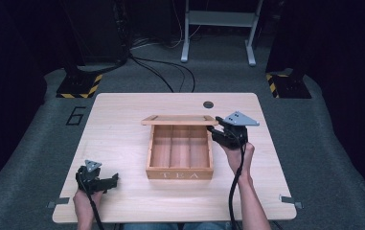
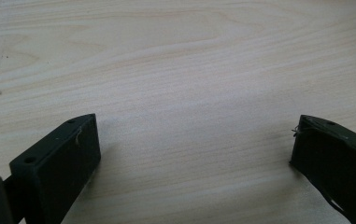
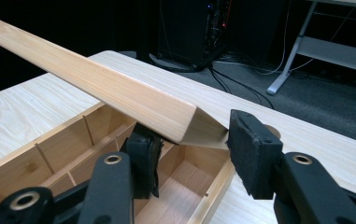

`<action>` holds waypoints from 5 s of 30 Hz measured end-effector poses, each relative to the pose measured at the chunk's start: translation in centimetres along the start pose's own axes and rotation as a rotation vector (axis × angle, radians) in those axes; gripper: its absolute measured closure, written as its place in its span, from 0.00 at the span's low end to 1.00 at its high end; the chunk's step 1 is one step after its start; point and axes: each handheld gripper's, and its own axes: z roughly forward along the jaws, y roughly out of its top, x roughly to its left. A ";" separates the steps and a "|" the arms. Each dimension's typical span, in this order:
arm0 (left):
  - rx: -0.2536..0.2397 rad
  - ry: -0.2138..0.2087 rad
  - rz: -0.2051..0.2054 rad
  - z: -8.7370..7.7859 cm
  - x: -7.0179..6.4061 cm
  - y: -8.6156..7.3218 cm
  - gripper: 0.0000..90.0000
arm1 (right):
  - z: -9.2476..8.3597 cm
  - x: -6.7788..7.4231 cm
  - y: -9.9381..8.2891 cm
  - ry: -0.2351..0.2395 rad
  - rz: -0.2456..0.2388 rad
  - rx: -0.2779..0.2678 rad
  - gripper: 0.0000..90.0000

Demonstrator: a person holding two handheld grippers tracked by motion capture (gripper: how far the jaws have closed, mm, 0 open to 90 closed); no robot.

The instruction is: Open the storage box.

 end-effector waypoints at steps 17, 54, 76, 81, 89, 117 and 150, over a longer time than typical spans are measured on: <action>-0.010 0.000 -0.017 0.1 -0.1 0.0 0.01 | 0.7 -1.3 2.7 0.013 0.031 0.054 0.63; -0.009 0.000 -0.017 0.1 -0.1 0.0 0.01 | 2.1 -3.0 5.2 0.034 0.074 0.098 0.65; -0.009 0.000 -0.017 0.1 -0.1 0.0 0.01 | 2.1 -3.0 5.2 0.033 0.076 0.100 0.65; -0.009 0.000 -0.017 0.1 -0.1 0.0 0.01 | 2.1 -3.0 5.2 0.035 0.073 0.097 0.65; -0.009 0.000 -0.017 0.1 -0.1 0.0 0.01 | 2.0 -2.9 5.2 0.033 0.074 0.098 0.64; -0.010 0.000 -0.018 0.1 -0.1 0.0 0.01 | 2.0 -2.9 5.1 0.032 0.070 0.100 0.65; -0.009 -0.001 -0.019 0.1 -0.1 0.0 0.01 | 2.0 -2.8 5.1 0.032 0.072 0.097 0.65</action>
